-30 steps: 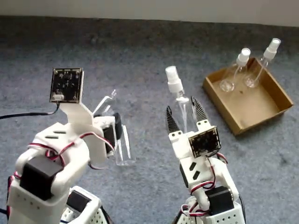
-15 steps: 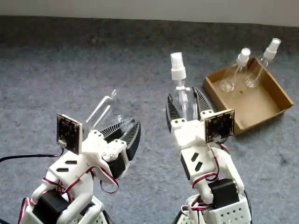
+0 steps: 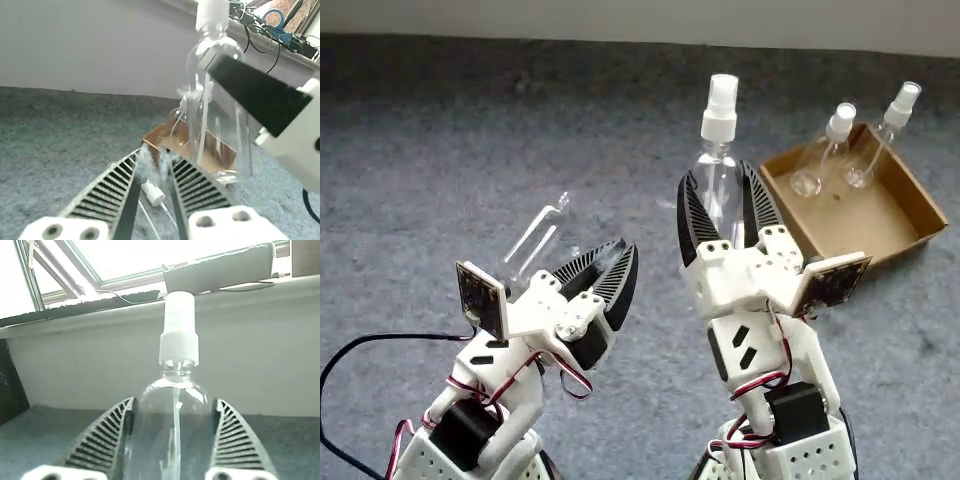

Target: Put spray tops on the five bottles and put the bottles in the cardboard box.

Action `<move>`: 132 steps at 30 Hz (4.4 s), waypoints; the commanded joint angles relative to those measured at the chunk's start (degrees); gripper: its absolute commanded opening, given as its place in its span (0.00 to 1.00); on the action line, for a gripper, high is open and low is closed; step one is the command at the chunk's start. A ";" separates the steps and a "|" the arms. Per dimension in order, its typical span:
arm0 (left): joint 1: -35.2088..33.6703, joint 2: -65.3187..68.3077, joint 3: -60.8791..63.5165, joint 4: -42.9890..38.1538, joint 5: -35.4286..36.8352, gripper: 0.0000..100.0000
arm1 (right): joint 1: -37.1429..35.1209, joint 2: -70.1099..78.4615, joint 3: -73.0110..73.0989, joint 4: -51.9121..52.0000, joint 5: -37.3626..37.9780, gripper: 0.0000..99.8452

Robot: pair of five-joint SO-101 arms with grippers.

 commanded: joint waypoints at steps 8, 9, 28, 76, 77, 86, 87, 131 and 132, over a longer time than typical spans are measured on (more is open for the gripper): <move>17.10 -0.57 0.66 -4.22 0.26 0.01 | 0.22 0.66 6.73 -13.23 -0.70 0.13; 17.54 -0.57 0.75 -3.78 0.26 0.01 | 0.22 0.66 7.43 -13.93 -0.70 0.13; 15.78 -0.66 7.25 -2.64 0.26 0.01 | -12.97 0.48 8.92 -15.96 -0.70 0.13; -5.32 -0.66 15.87 -19.08 0.35 0.01 | -12.62 0.48 11.03 -12.79 -0.26 0.13; -4.79 -0.66 15.87 -19.08 0.35 0.01 | -11.65 0.48 10.95 -11.74 -0.26 0.13; -4.26 -0.66 15.96 -19.34 0.53 0.01 | -8.66 0.48 10.86 -7.08 -0.26 0.13; -4.26 -0.66 15.96 -19.34 0.53 0.01 | -8.92 0.48 10.86 -7.08 -0.26 0.13; -7.78 -0.66 16.04 -18.99 0.53 0.01 | 37.67 24.92 -21.05 1.19 6.33 0.13; -7.78 -0.66 16.04 -18.99 0.53 0.01 | 38.90 27.12 -21.58 -0.75 6.33 0.13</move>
